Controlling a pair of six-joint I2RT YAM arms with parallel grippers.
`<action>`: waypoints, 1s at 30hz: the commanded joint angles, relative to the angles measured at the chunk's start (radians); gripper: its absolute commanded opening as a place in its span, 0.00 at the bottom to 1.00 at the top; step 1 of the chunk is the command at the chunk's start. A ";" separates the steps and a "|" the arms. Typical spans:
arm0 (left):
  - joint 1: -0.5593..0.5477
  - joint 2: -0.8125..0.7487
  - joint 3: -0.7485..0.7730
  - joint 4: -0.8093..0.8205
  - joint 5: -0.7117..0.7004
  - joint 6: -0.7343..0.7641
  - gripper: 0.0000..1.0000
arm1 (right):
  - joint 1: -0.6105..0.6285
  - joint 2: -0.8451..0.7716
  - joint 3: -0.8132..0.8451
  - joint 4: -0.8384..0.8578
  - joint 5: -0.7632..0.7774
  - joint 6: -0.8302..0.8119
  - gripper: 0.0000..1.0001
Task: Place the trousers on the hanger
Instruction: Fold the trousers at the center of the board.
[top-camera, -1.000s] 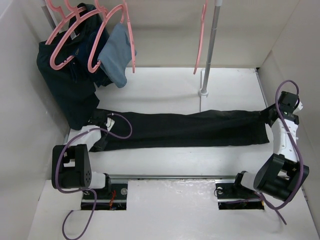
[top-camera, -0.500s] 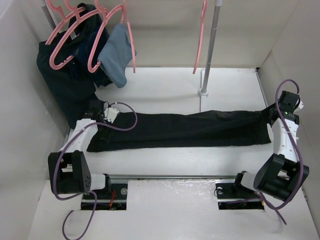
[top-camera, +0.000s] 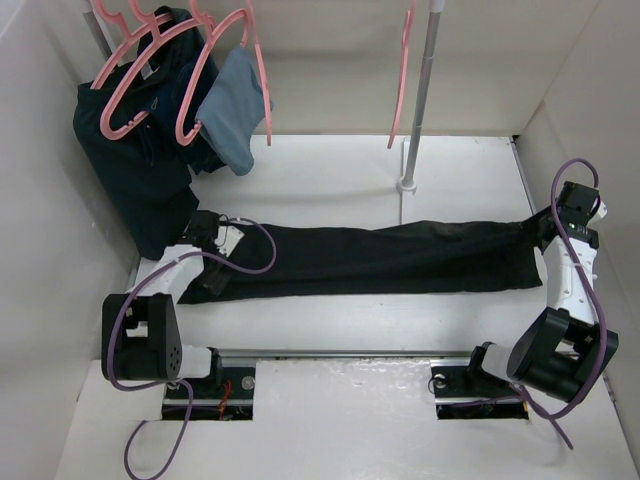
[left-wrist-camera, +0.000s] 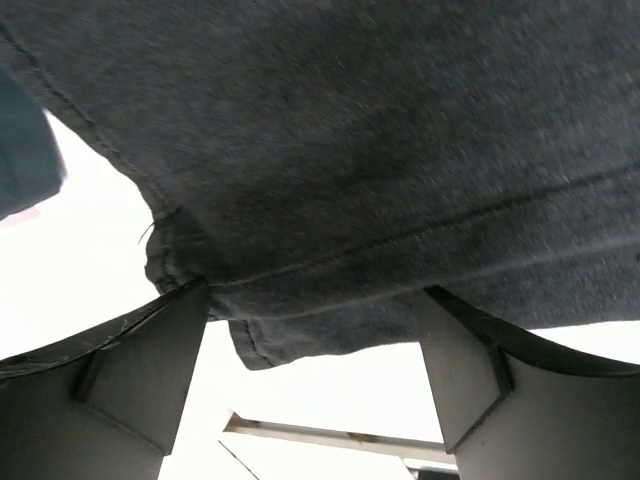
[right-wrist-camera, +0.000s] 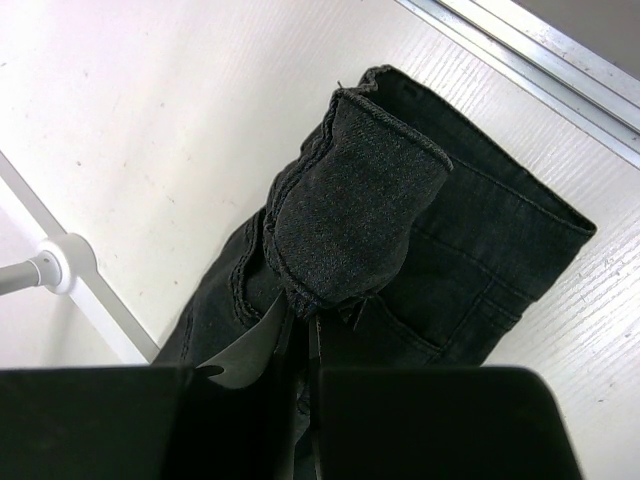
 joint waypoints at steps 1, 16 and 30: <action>-0.006 -0.008 0.022 0.038 -0.034 -0.007 0.81 | -0.005 -0.013 0.047 0.073 0.000 -0.014 0.00; -0.006 0.025 -0.030 0.101 -0.054 0.021 0.44 | -0.005 -0.013 0.047 0.073 -0.009 -0.024 0.00; 0.092 -0.029 0.123 0.017 -0.180 -0.030 0.00 | -0.005 -0.013 0.095 0.073 0.037 -0.033 0.00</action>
